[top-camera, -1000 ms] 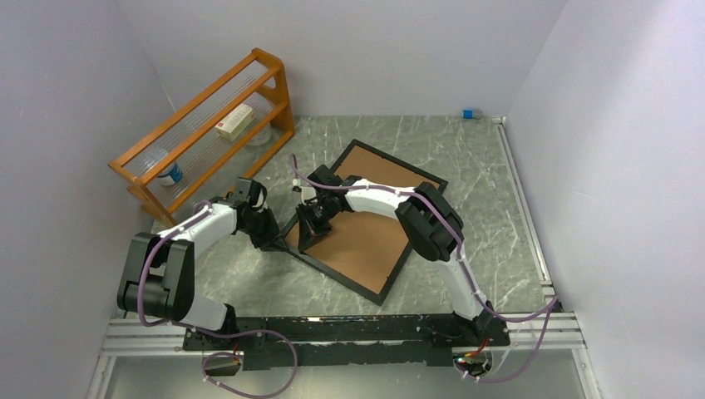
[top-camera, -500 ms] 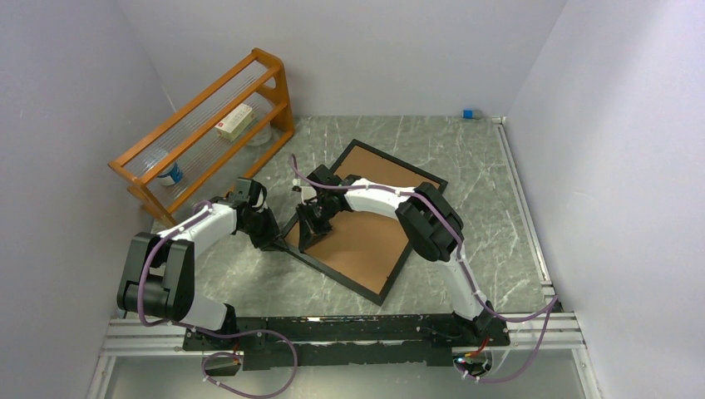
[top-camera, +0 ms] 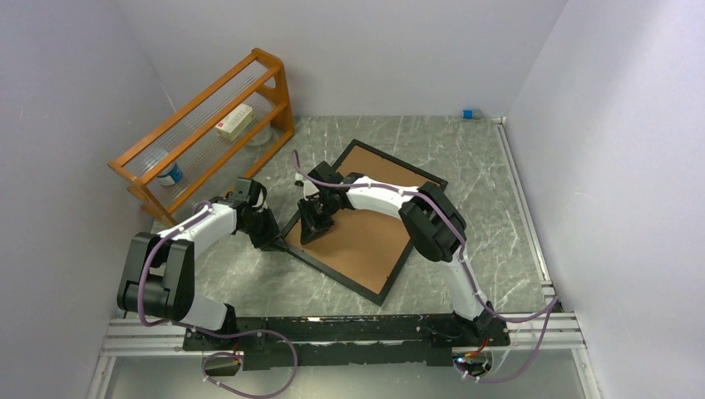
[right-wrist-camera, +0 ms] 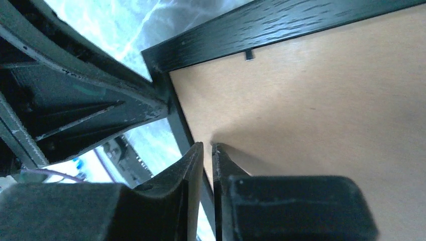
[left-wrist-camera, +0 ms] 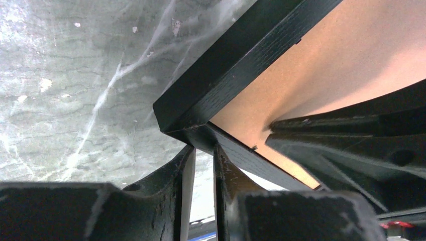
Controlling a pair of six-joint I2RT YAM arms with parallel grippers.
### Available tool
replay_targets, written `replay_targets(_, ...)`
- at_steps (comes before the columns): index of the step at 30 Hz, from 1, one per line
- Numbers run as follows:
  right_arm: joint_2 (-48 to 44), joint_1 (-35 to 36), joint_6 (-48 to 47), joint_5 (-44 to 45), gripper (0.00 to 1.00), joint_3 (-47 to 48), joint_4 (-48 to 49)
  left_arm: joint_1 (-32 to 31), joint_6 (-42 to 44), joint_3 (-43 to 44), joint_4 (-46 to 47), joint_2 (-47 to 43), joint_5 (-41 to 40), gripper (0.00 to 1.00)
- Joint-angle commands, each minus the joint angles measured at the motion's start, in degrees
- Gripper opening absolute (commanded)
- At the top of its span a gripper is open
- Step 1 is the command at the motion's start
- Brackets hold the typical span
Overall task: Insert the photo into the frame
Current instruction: Install the photo frame at the center of the board.
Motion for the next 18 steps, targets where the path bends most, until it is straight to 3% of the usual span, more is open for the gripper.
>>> replay_targets(1, -2.27, -2.31, -4.30, 17.79, 0.20, -3.31, 0.02, -0.12, 2.10, -1.07, -0.89, 1.01, -5.45, 0.25)
replay_targets(3, -5.91, -2.27, -3.91, 15.49, 0.24, -4.04, 0.57, -0.12, 2.22, -1.15, 0.32, -0.09, -3.98, 0.29)
replay_targets(7, -12.85, -2.30, -5.18, 2.86, 0.33, -7.81, 1.74, -0.12, 2.23, -1.78, 3.61, -2.21, 0.55, 0.45)
replay_targets(11, -18.16, -2.21, -5.20, -4.69, 0.35, -15.08, 4.08, -0.12, 1.47, -2.85, 5.20, -2.73, 1.19, 0.53)
replay_targets(15, -21.24, -2.01, -4.11, -7.67, 0.30, -21.20, 5.29, -0.12, 1.32, -3.10, 5.28, -1.74, 1.30, 0.58)
replay_targets(18, -22.89, -1.83, -2.87, -9.93, 0.20, -25.02, 6.93, -0.12, 0.79, -3.03, 4.20, -0.42, 0.18, 0.54)
